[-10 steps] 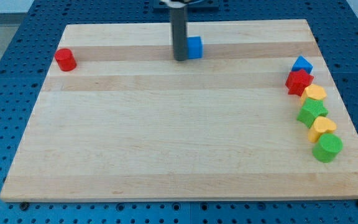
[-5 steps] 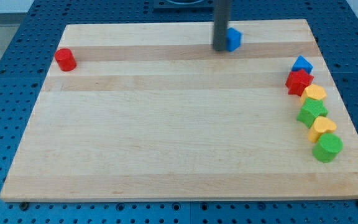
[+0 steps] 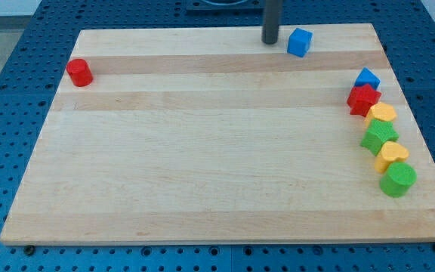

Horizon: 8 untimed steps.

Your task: Push the cube into the triangle

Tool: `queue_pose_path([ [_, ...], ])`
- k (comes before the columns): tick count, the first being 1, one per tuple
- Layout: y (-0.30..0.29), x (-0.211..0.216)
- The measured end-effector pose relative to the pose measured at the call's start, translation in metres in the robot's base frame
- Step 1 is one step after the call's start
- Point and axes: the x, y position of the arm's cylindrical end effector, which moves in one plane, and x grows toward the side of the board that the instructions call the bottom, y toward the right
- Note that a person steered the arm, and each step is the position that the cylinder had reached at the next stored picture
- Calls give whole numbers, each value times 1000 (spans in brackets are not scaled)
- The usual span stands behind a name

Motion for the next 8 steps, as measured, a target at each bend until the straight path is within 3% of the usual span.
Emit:
queue_pose_path([
  [2,66,34],
  [8,112,28],
])
